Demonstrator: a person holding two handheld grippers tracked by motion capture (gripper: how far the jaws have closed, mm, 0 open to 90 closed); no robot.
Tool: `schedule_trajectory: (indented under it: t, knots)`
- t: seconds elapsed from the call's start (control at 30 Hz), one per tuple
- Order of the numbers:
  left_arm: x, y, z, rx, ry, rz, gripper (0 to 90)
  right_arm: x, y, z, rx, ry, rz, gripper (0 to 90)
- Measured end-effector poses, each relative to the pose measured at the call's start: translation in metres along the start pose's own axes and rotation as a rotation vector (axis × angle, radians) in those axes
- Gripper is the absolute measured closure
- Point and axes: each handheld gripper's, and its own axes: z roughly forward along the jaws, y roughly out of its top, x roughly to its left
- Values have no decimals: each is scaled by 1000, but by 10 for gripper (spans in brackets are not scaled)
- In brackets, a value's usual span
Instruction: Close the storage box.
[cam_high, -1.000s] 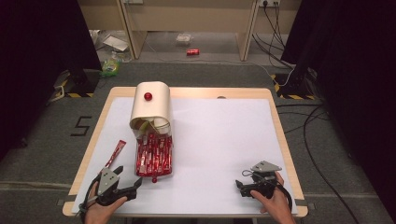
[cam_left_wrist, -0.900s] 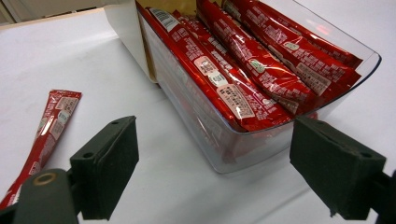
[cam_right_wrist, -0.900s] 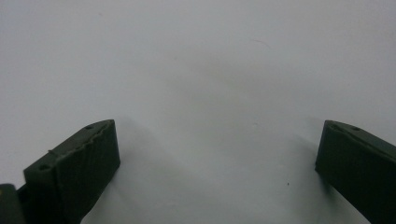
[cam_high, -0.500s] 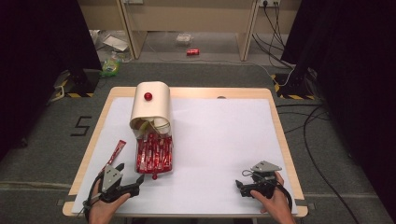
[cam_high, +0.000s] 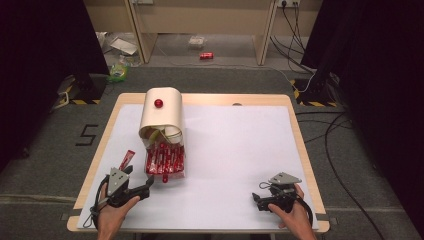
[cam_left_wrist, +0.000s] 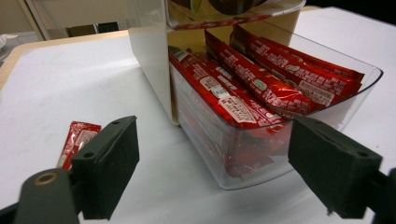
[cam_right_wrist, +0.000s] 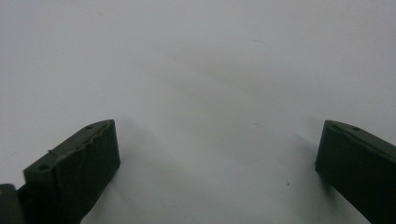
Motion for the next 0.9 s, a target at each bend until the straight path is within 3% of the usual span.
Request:
schedule_trajectory:
  t: [0.2, 0.3, 0.9]
  knots:
    - [-2, 2, 10, -3, -20, -20, 145, 0, 0, 0, 0, 0, 0, 2]
    - [-4, 5, 13, -4, -8, -5, 149, 0, 0, 0, 0, 0, 0, 2]
    - [2, 12, 31, -2, 14, -26, 147, 0, 0, 0, 0, 0, 0, 2]
